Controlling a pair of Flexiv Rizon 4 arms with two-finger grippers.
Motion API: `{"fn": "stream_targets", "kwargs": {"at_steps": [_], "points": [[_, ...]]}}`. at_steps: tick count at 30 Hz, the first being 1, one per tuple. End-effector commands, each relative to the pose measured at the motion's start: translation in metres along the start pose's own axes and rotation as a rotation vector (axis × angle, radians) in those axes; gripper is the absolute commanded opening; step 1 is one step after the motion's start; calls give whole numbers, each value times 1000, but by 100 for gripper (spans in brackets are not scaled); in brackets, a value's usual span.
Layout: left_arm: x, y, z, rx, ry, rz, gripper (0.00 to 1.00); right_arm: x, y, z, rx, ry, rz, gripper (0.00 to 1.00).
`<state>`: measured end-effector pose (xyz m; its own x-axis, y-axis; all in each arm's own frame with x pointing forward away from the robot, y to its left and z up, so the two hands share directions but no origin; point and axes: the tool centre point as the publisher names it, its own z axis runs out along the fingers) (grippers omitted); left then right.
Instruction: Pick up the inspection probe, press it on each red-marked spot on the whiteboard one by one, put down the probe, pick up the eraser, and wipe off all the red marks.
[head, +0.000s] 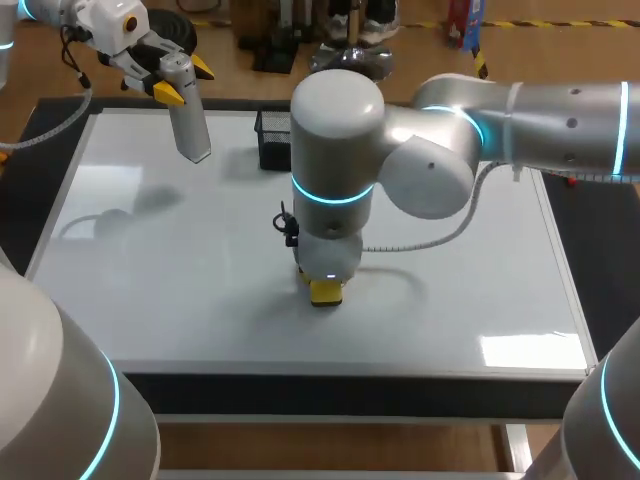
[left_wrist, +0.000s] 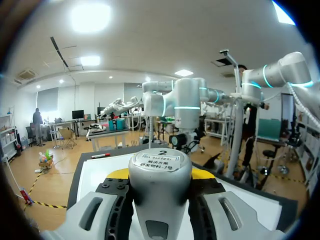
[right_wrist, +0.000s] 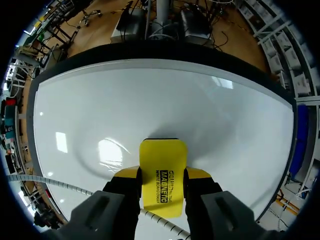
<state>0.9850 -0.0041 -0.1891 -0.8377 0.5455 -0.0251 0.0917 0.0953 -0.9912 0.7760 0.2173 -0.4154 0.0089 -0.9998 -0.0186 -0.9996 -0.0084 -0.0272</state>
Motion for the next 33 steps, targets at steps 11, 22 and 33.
{"fn": "stream_targets", "kwargs": {"at_steps": [11,22,33], "points": [[-2,0,-2,2,5,1,0,9,-3,11,-30,28,6,0],[-2,0,-2,2,5,1,0,45,0,14,-40,57,69,0],[-2,0,-2,2,5,1,0,76,-3,14,-45,70,129,0]]}}
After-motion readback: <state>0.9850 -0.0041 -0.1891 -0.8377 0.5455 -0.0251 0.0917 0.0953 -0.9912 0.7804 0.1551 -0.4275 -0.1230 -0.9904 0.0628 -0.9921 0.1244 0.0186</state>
